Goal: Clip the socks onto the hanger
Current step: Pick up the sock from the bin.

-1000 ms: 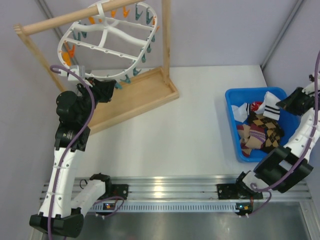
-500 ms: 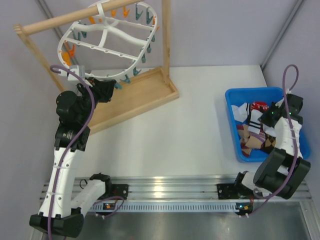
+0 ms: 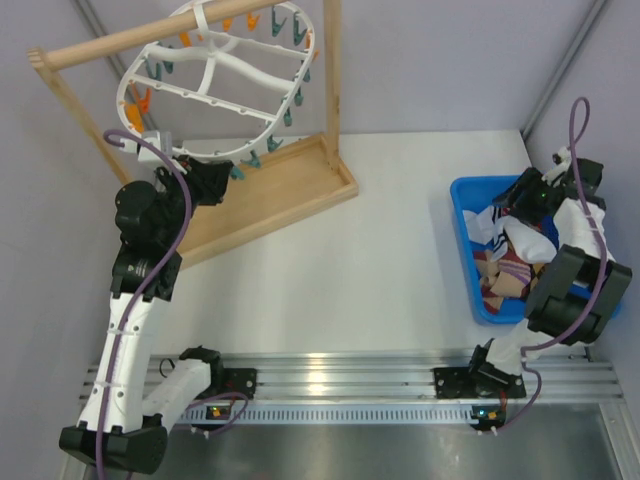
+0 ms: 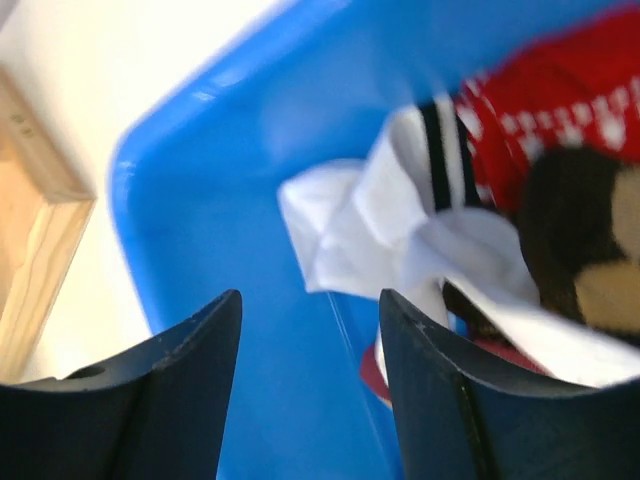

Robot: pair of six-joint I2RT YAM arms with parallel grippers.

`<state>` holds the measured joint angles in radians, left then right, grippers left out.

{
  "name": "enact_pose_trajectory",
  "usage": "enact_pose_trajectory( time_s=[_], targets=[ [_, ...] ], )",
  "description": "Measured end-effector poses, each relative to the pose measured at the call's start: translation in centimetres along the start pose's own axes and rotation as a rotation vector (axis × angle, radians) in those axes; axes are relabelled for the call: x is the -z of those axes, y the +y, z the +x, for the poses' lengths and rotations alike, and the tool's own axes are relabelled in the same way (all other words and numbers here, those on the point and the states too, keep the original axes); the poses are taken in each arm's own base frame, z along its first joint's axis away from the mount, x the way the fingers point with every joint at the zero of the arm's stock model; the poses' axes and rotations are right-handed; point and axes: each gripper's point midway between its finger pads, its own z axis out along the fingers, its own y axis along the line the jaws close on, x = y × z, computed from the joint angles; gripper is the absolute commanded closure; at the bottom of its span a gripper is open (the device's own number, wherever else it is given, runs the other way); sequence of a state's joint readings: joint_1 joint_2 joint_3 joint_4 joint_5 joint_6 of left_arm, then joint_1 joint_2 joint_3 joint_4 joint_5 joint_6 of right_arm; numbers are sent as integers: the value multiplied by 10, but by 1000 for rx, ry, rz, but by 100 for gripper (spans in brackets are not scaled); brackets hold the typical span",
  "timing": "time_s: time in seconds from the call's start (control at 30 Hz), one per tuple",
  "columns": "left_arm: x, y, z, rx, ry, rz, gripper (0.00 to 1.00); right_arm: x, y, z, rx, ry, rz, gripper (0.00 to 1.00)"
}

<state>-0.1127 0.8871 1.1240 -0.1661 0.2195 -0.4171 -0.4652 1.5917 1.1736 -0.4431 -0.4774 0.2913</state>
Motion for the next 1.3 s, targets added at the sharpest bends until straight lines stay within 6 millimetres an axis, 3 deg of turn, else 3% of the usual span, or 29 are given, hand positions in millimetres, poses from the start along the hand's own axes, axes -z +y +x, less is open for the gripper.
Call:
enact_pose_trajectory(
  time_s=[0.13,0.2,0.5,0.67,0.77,0.93,1.3],
  targets=[
    [0,0,1,0,2,-1,100,12,22,-33,270,-5,-115,41],
    [0,1,1,1,3,-2,100,21,24,-38,452,1,-153,37],
    [0,1,2,0,4,-2,100,53,-10,-7,1195,157,-295,30],
    [0,1,2,0,4,-2,100,70,-29,-7,1581,204,-368,30],
    [0,1,2,0,5,-2,100,71,-39,2,1664,245,-401,31],
    [-1,2,3,1,6,-3,100,62,-56,35,1670,323,-494,32],
    [-2,2,4,3,11,-5,100,33,-56,87,1737,417,-611,35]
  ],
)
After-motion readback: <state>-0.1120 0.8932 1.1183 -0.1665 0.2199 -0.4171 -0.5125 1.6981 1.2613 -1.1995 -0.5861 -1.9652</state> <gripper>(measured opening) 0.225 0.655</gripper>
